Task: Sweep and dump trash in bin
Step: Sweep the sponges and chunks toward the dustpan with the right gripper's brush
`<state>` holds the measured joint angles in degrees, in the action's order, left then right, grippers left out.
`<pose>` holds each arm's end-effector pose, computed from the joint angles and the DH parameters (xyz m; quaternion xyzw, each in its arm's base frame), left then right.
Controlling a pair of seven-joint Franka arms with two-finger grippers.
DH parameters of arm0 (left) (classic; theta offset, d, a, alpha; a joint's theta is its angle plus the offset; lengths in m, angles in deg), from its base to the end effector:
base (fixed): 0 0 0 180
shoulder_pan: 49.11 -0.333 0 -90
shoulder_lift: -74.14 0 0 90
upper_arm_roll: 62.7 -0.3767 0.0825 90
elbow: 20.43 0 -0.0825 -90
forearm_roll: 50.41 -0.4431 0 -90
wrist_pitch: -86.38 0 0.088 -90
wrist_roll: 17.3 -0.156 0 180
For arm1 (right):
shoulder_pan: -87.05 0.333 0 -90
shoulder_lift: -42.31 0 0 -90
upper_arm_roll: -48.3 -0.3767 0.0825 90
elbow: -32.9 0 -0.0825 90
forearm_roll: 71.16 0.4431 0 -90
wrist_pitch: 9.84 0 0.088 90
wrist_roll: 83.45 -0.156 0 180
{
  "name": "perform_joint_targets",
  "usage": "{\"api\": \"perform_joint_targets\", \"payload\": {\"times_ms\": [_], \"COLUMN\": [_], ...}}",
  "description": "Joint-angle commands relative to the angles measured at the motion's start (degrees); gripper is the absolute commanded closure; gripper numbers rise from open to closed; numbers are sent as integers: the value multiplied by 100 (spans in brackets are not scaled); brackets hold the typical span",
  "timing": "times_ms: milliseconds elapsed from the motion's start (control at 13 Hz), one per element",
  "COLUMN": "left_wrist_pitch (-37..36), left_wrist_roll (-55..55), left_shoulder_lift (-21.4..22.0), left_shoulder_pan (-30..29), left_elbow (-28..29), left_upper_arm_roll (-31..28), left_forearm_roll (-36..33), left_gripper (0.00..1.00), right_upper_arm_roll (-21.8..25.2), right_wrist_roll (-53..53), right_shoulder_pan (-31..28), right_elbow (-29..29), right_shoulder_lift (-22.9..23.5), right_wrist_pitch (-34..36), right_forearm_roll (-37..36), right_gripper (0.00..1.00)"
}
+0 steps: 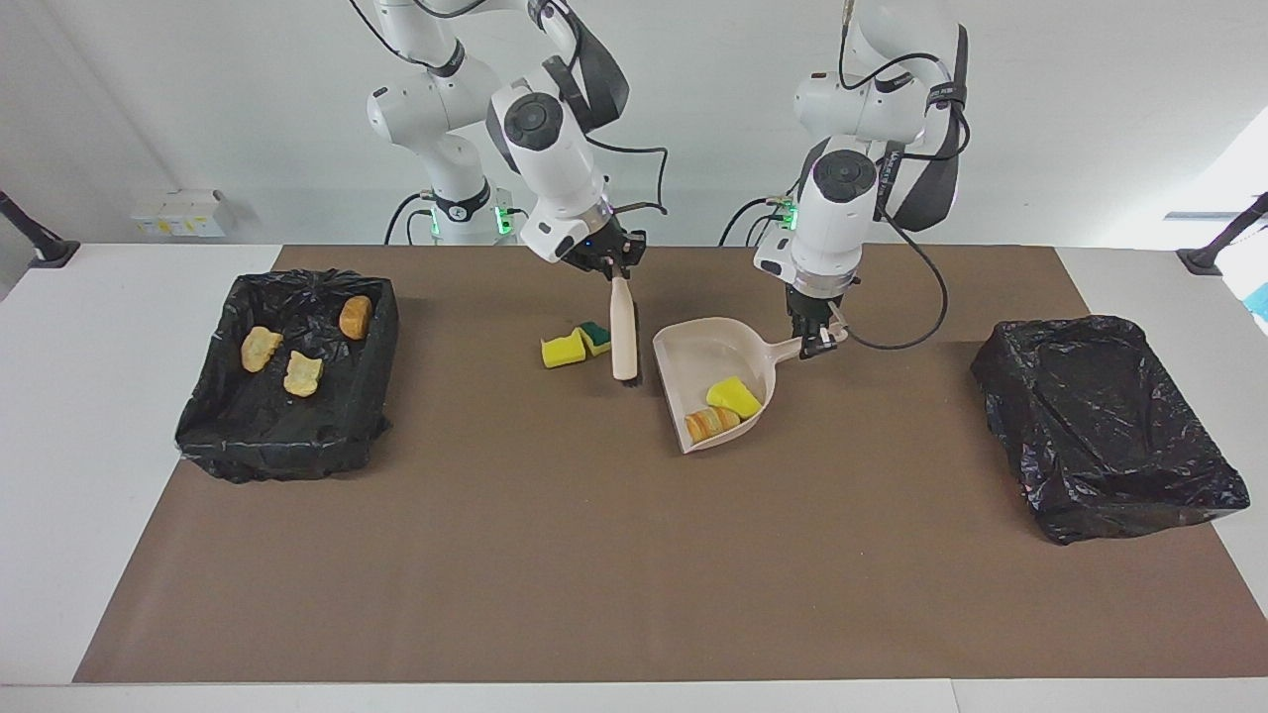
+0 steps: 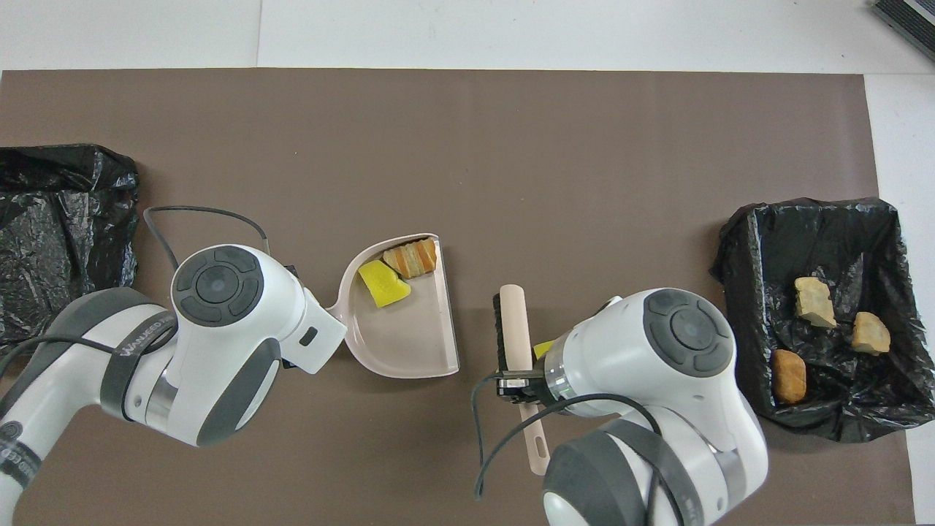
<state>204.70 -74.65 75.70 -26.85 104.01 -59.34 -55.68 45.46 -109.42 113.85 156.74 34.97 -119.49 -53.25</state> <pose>0.5129 -0.2363 0.3784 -0.7322 0.6787 0.0493 0.0280 0.4499 0.2980 0.4327 -0.9879 0.0298 0.1174 0.0965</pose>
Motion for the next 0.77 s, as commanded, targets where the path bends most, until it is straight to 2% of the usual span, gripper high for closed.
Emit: {"api": "perform_joint_targets", "payload": {"times_ms": [0, 154, 231, 385, 538, 692], "left_wrist_pitch": [-291, -274, -248, -151, -98, 6], "left_wrist_roll": [-399, -391, -312, 117, 381, 698], "left_shoulder_lift": [326, 624, 652, 591, 556, 547], "left_shoulder_pan": [59, 216, 278, 462, 533, 735], "left_elbow": [246, 658, 756, 801, 810, 871], "left_upper_arm_roll": [32, 59, 67, 67, 76, 76], "left_forearm_roll": [-9, -1, -1, -1, -1, 8], "left_gripper": [100, 100, 100, 100, 100, 100], "right_upper_arm_roll": [-67, -85, -85, -111, -146, -173], "right_wrist_roll": [-277, -269, -286, -434, -873, -1382], "right_shoulder_pan": [-235, -456, -456, -439, -229, 174], "right_elbow": [716, 1681, 2165, 2817, 3179, 3198], "right_shoulder_lift": [-582, -1223, -1583, -2199, -2648, -2572], "right_wrist_pitch": [119, -475, -748, -847, -830, -908], "right_forearm_roll": [-646, -806, -815, -815, -815, -815], "right_gripper": [100, 100, 100, 100, 100, 100]}}
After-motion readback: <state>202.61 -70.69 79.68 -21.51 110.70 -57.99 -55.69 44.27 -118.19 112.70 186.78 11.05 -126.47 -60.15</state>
